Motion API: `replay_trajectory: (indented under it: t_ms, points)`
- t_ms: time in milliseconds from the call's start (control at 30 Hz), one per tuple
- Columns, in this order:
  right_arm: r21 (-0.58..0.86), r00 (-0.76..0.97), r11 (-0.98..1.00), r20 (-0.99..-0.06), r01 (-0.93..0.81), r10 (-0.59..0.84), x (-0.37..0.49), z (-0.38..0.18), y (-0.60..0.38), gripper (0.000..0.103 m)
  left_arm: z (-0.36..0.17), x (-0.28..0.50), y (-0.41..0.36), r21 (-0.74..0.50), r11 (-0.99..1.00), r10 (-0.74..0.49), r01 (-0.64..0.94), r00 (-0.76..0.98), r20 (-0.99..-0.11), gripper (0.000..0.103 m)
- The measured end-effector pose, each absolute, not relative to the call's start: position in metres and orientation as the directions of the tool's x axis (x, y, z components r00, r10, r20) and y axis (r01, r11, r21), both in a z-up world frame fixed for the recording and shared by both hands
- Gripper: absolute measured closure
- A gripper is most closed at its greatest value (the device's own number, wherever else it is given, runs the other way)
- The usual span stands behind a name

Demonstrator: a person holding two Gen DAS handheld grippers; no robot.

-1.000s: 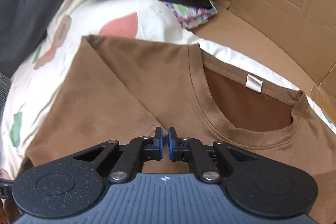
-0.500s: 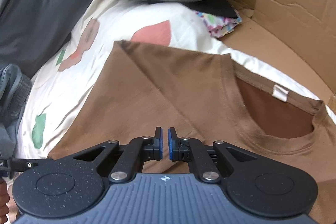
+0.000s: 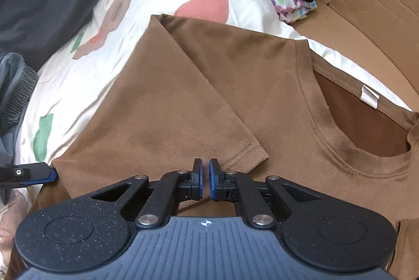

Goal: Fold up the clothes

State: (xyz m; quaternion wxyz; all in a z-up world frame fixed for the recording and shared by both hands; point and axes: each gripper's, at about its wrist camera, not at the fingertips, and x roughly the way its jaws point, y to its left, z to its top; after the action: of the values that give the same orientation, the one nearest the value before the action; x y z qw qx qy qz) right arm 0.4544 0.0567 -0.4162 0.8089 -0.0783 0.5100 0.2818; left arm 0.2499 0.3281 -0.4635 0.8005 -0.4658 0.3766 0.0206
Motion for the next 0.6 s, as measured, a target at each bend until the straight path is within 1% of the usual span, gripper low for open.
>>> replay_trajectory:
  t_ms: [133,167,233,300,367,500,600]
  points:
    - [0.158,0.321,0.830,-0.871,-0.534,0.372,0.455,-0.416,0.055,0.097,-0.454,0.242,0.336,-0.721,0.573,-0.293,-0.389,0.725,-0.624,0.069]
    - [0.157,0.321,0.830,-0.871,-0.535,0.372,0.455,-0.416,0.055,0.097,-0.450,0.242,0.338,-0.722,0.576,-0.288,-0.382,0.732,-0.617,0.070]
    - [0.165,0.321,0.829,-0.868,-0.534,0.380,0.455,-0.412,0.056,0.096,-0.440,0.243,0.340,-0.722,0.590,-0.278,-0.362,0.748,-0.603,0.074]
    - [0.178,0.319,0.823,-0.862,-0.540,0.395,0.453,-0.407,0.058,0.096,-0.433,0.249,0.340,-0.720,0.608,-0.280,-0.333,0.760,-0.587,0.075]
    - [0.202,0.304,0.811,-0.856,-0.549,0.419,0.451,-0.402,0.063,0.097,-0.428,0.257,0.338,-0.719,0.624,-0.289,-0.305,0.765,-0.575,0.077]
    - [0.239,0.251,0.762,-0.849,-0.602,0.465,0.441,-0.396,0.078,0.097,-0.432,0.276,0.328,-0.709,0.653,-0.325,-0.267,0.746,-0.581,0.084]
    - [0.253,0.216,0.726,-0.847,-0.639,0.486,0.431,-0.395,0.089,0.097,-0.438,0.286,0.319,-0.699,0.673,-0.349,-0.242,0.730,-0.588,0.084]
